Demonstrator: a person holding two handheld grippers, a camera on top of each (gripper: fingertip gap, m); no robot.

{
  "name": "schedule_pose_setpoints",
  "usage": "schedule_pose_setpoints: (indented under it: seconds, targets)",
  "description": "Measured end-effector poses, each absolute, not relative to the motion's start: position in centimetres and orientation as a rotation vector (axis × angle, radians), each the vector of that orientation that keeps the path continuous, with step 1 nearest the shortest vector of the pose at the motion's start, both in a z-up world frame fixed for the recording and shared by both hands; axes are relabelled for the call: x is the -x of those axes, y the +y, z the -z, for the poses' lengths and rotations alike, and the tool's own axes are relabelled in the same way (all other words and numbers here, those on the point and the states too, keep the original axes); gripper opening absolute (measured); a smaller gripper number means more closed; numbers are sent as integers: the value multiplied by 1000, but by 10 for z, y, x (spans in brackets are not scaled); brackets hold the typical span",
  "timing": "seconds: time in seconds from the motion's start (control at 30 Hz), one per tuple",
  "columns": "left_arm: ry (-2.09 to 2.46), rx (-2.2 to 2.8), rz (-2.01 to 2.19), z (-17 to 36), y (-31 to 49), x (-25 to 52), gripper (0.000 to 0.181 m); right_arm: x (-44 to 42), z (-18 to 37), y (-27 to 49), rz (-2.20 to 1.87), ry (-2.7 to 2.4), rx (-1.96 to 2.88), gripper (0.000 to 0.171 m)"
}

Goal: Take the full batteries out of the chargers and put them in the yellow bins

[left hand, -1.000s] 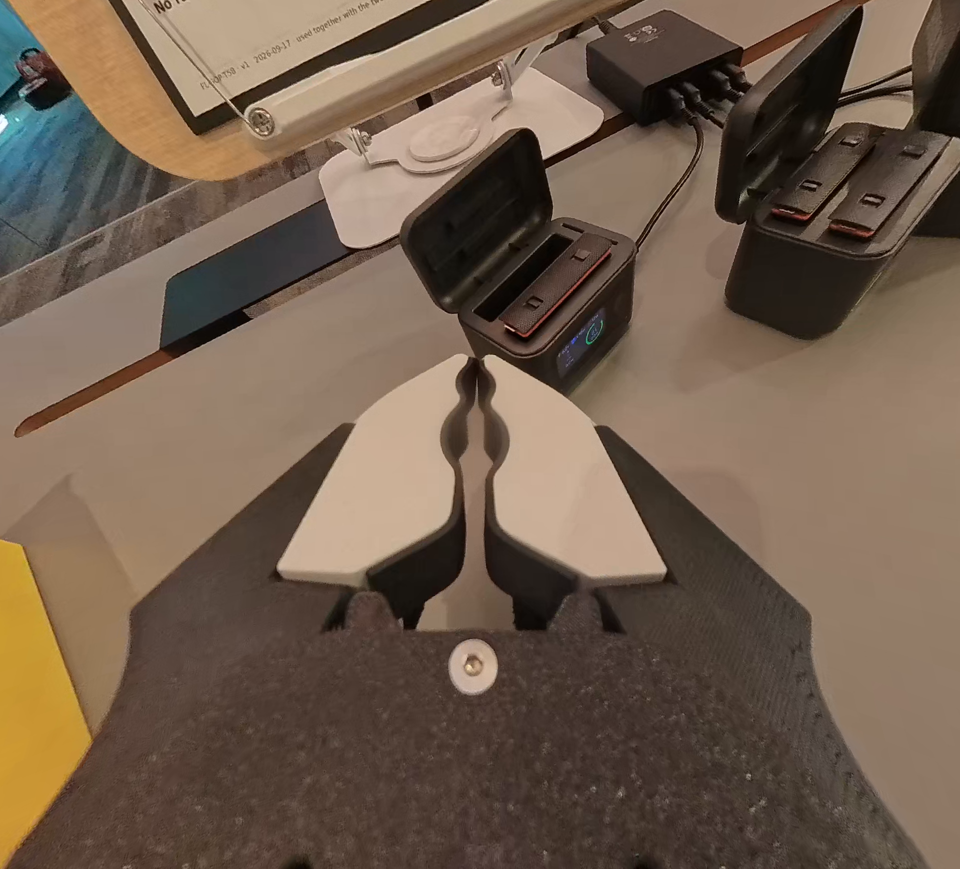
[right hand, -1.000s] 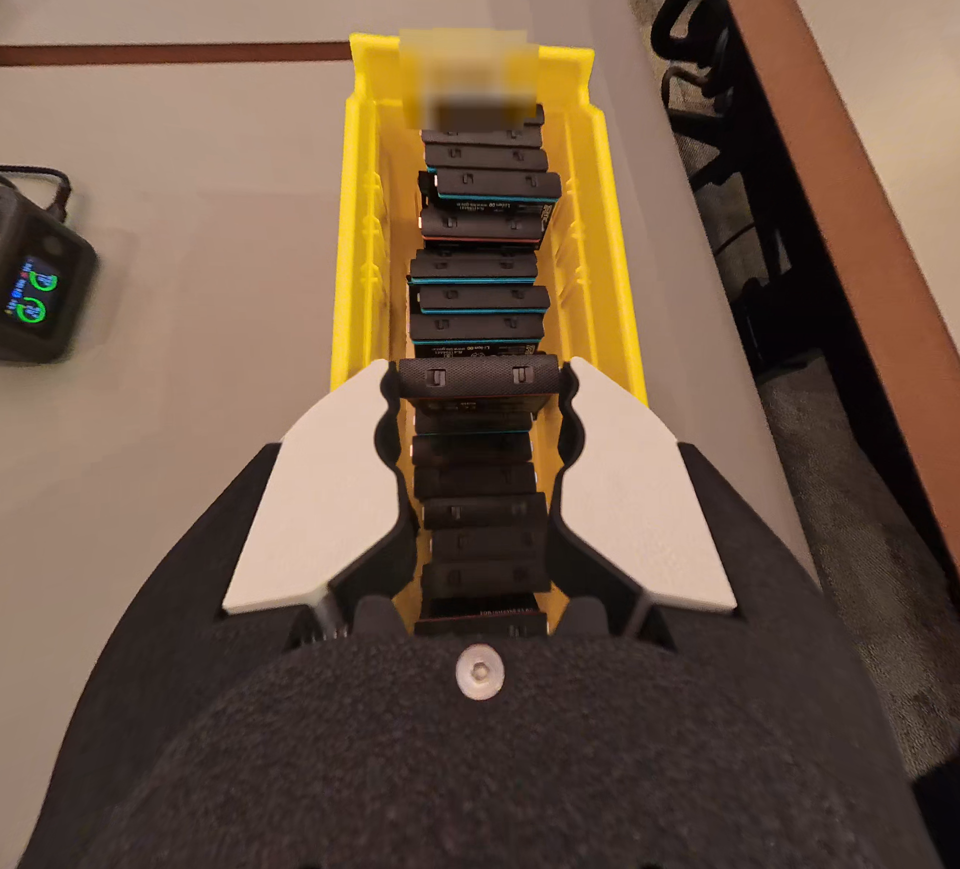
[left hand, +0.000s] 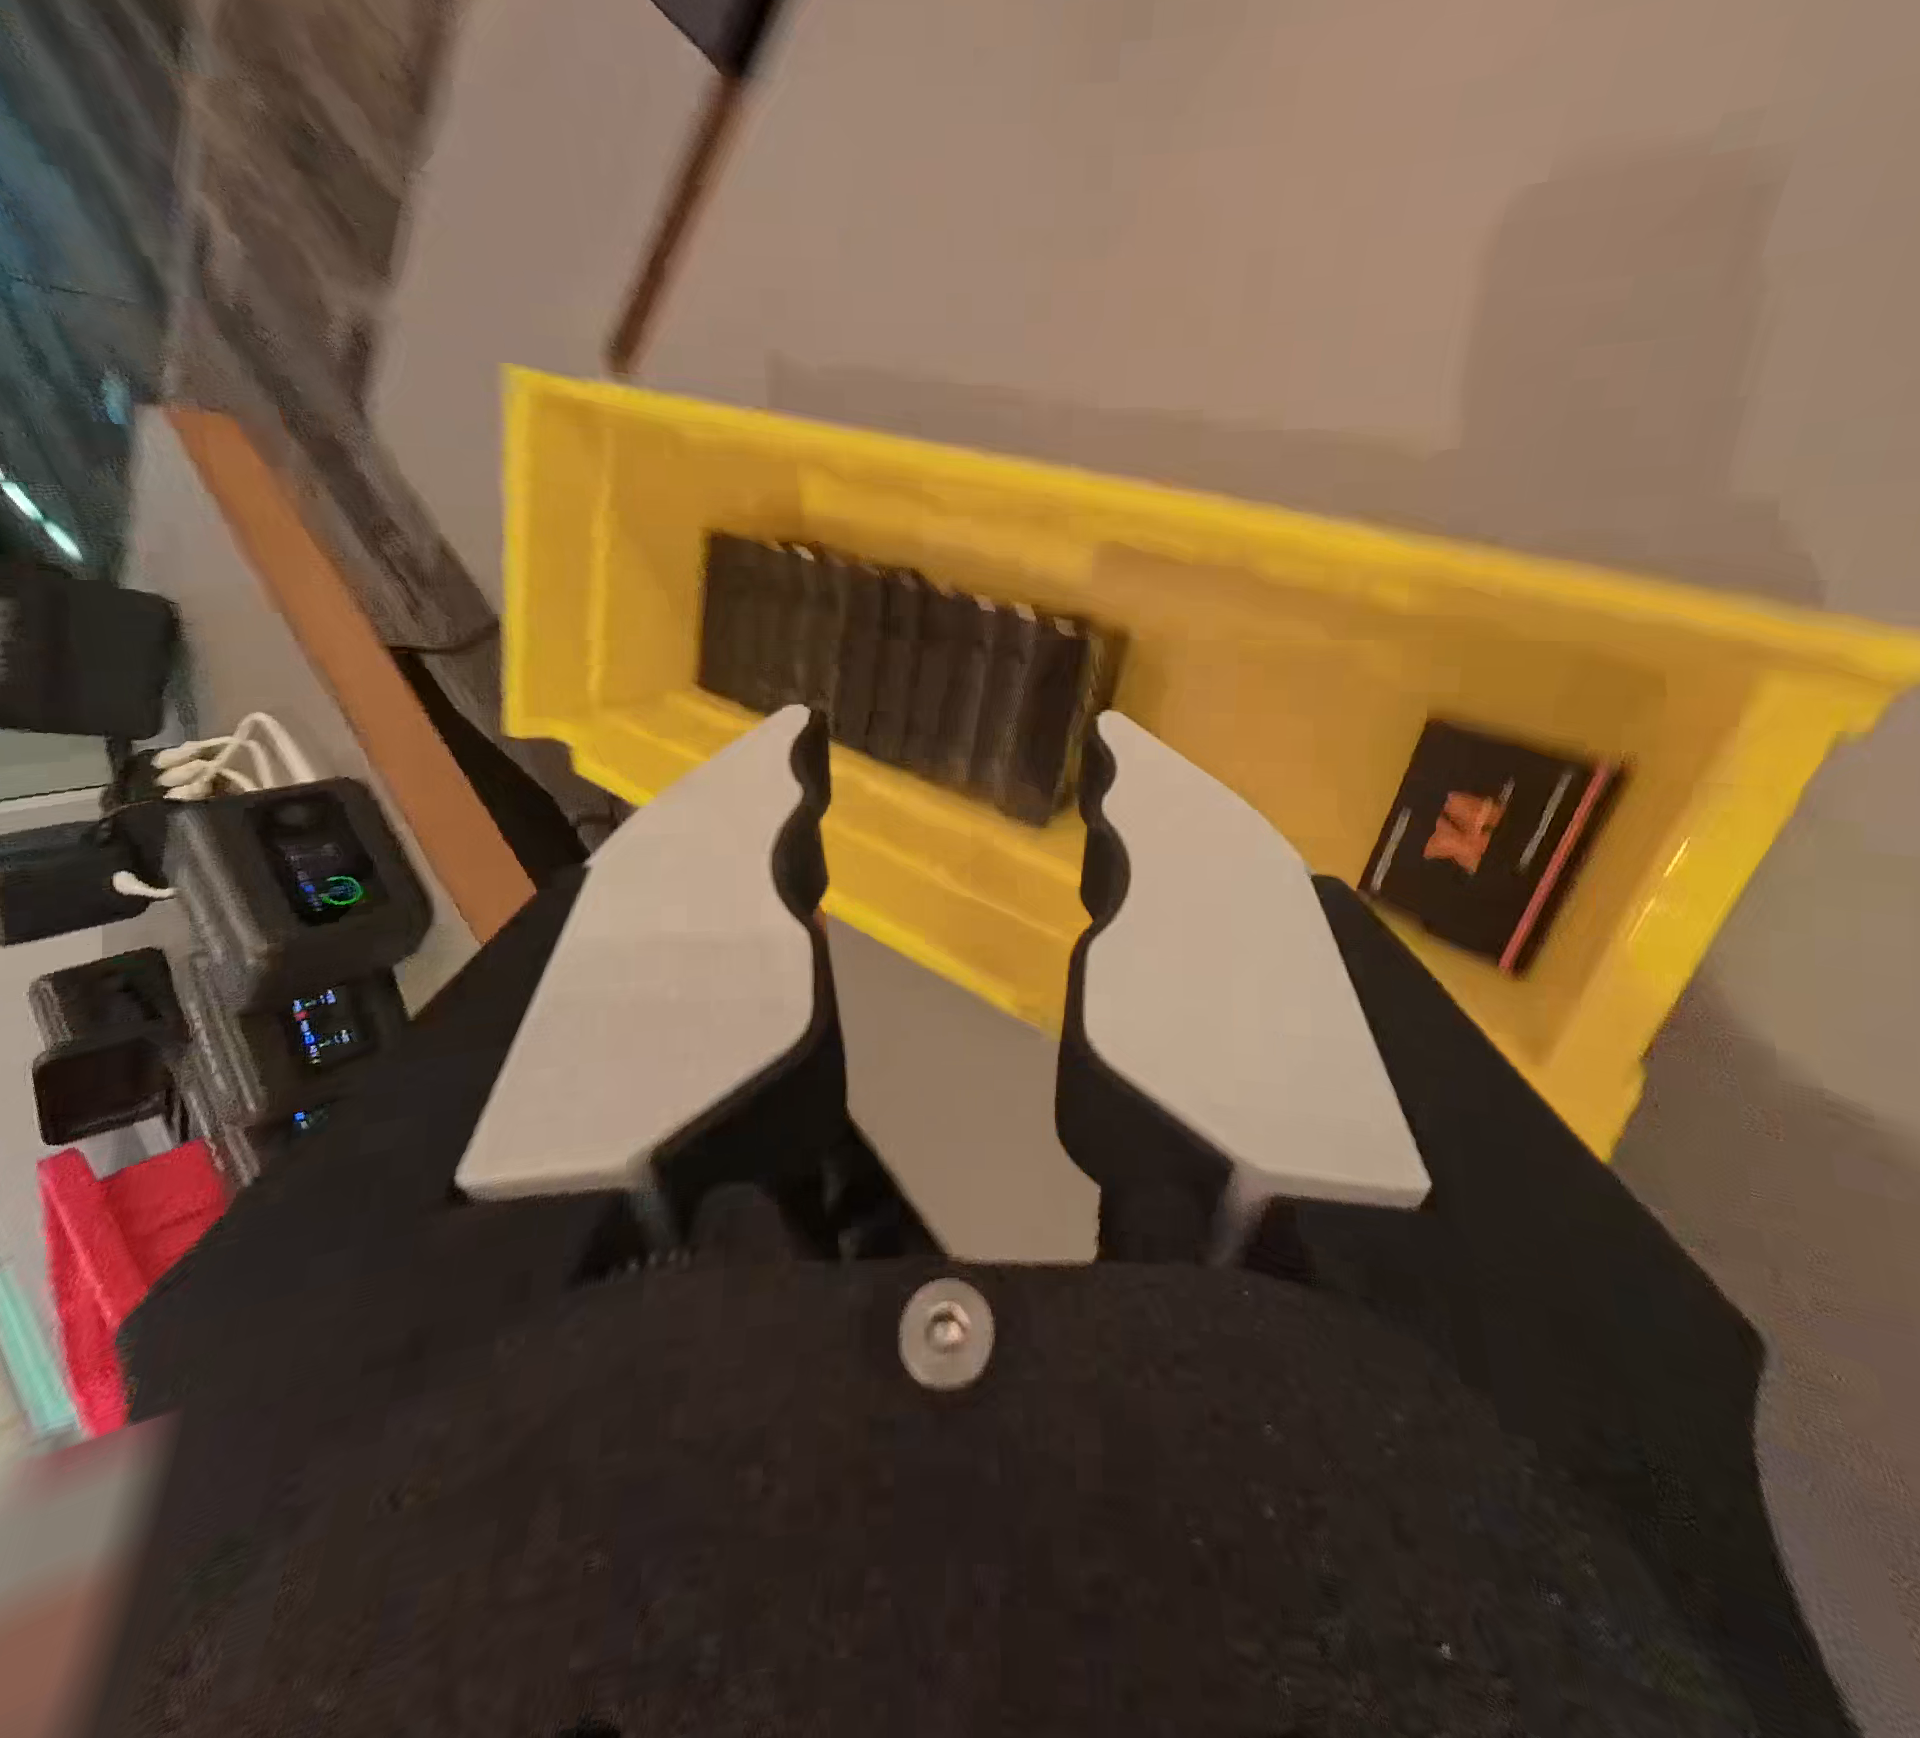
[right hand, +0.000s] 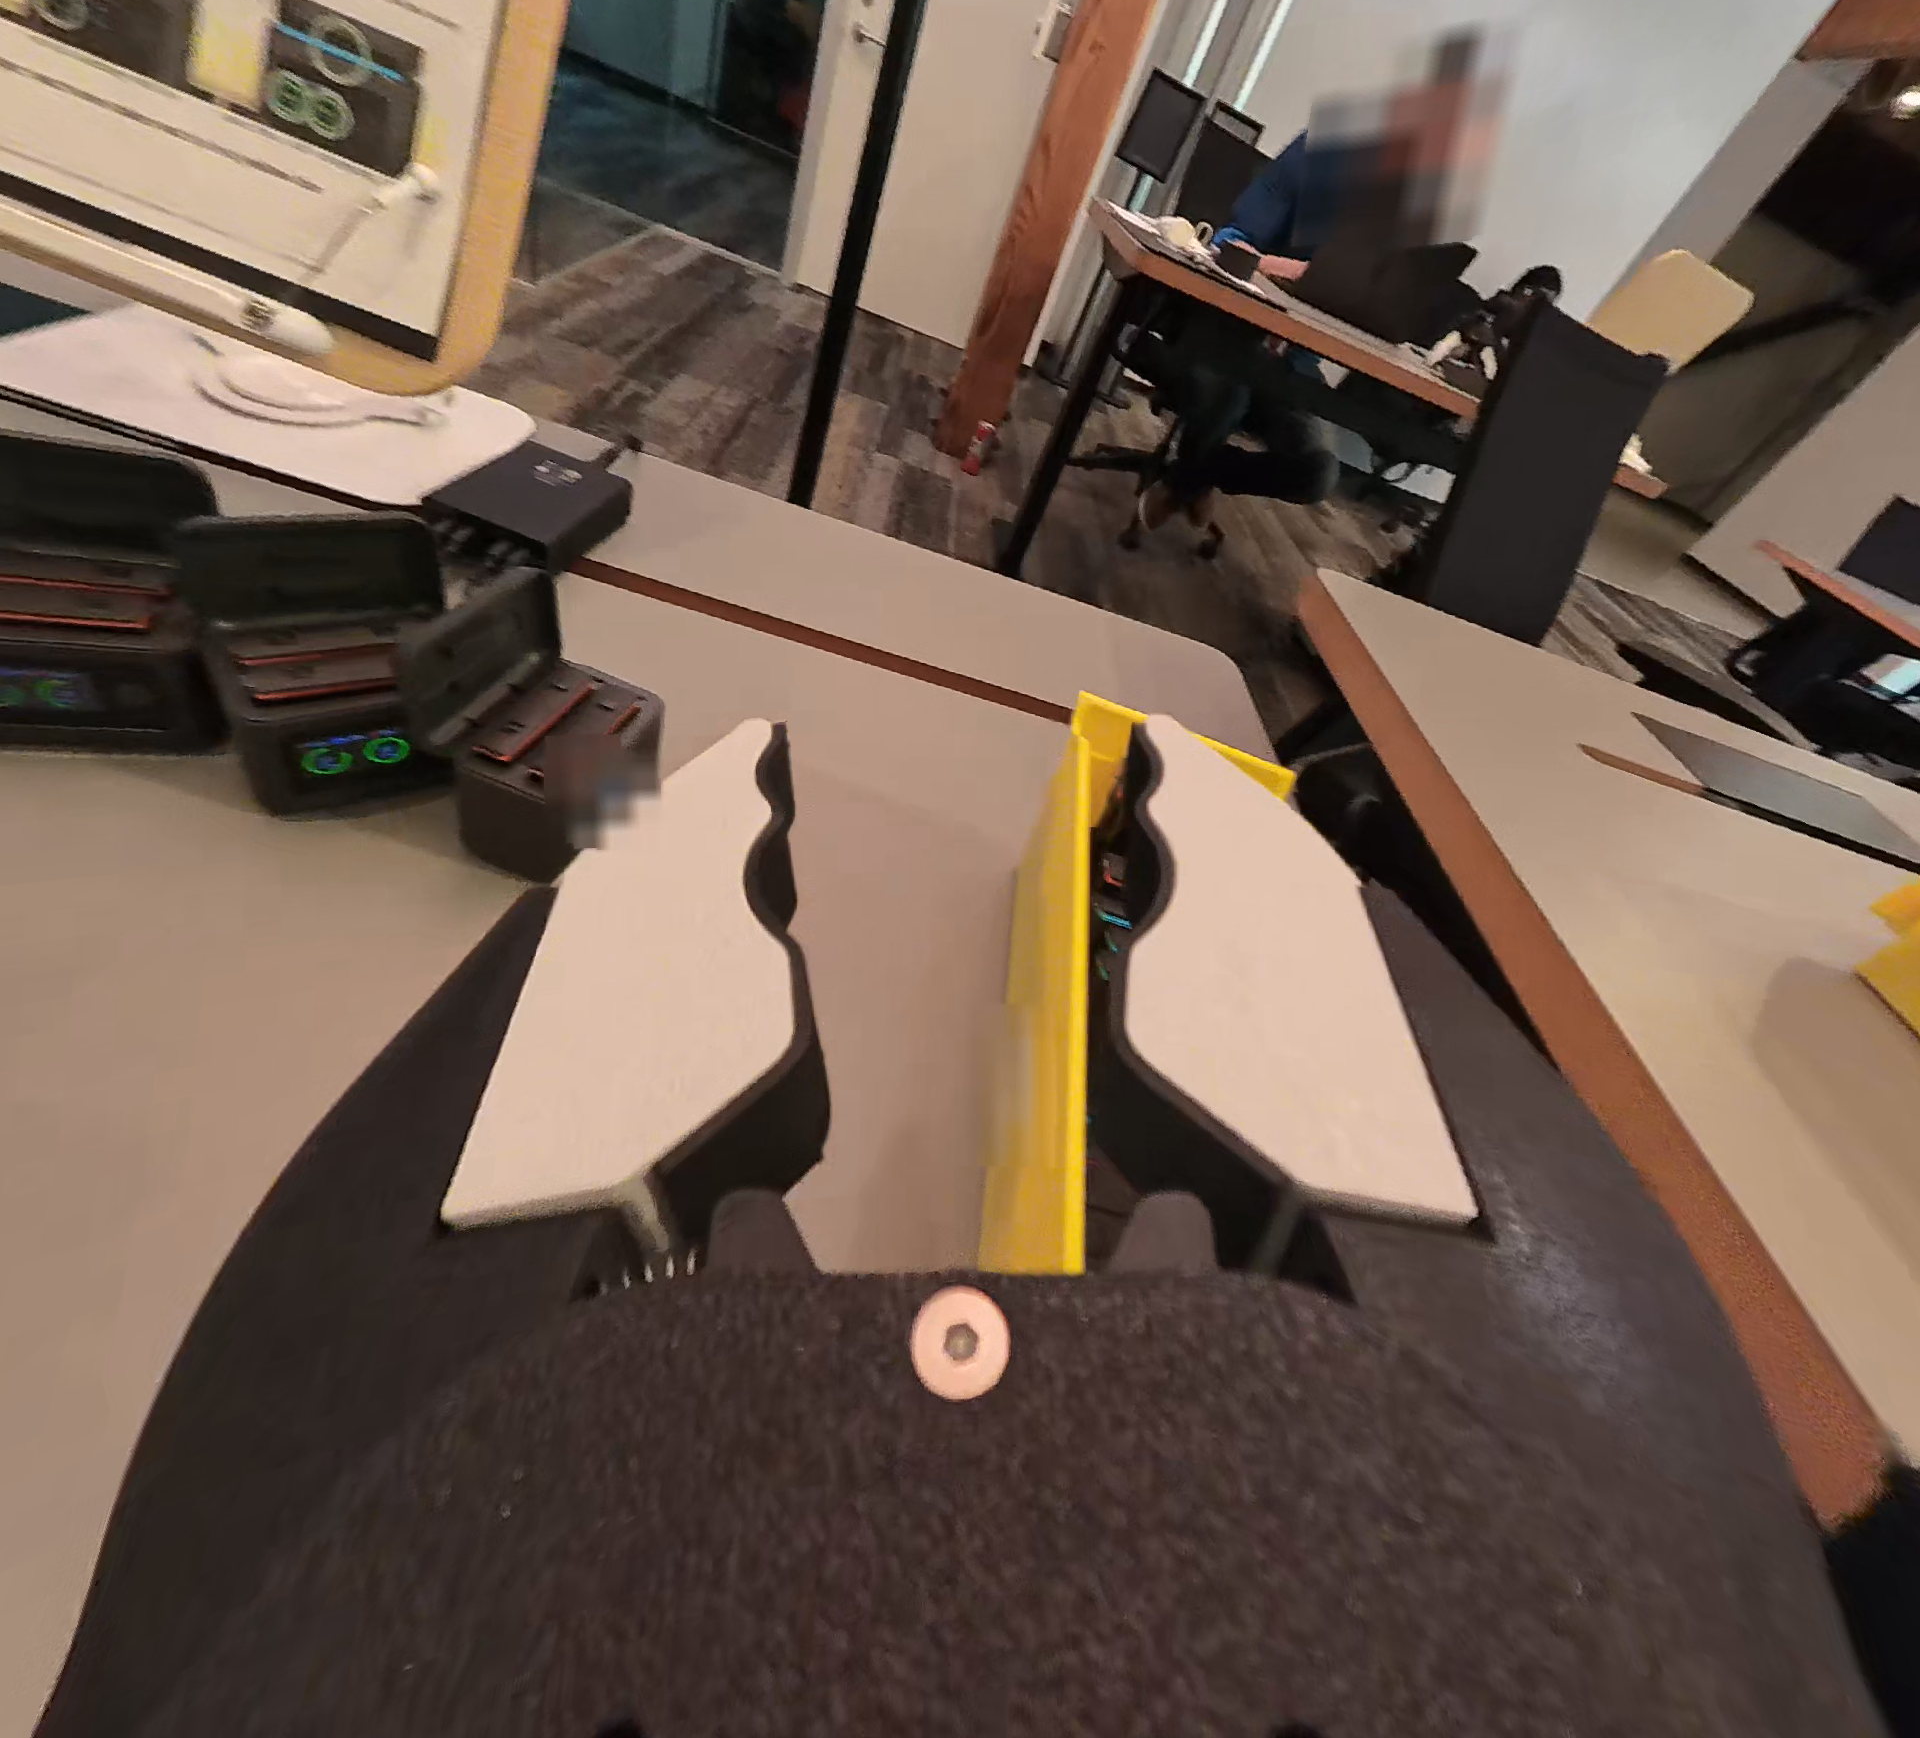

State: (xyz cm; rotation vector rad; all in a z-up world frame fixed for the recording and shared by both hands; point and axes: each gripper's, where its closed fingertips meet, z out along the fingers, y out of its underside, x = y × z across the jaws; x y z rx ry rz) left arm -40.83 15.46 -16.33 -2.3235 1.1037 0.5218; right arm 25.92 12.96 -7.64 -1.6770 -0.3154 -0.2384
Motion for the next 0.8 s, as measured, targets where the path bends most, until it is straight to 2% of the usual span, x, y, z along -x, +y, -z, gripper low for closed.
schedule_pose_setpoints:
  seconds: [0.07, 0.17, 0.33, 0.5, 0.7, 0.8]
  targets:
    - [1253, 2399, -594, 187, 152, 422, 42, -248, 79, 128, 210, -341, 1678, 60]
    - [1384, 2453, -569, 209, 152, 417, 32, -237, 86, 126, 189, -371, 1691, 59]
    - [1527, 2616, -626, 234, 147, 424, 34, -229, 101, 123, 144, -382, 1729, 58]
    - [1508, 2665, -647, 240, 153, 428, 22, -231, 112, 120, 111, -367, 1757, 58]
    - [1528, 2684, -623, 238, 147, 425, 14, -230, 124, 118, 79, -349, 1784, 57]
    - [1540, 2659, -668, 240, 148, 428, 26, -228, 127, 118, 66, -347, 1788, 57]
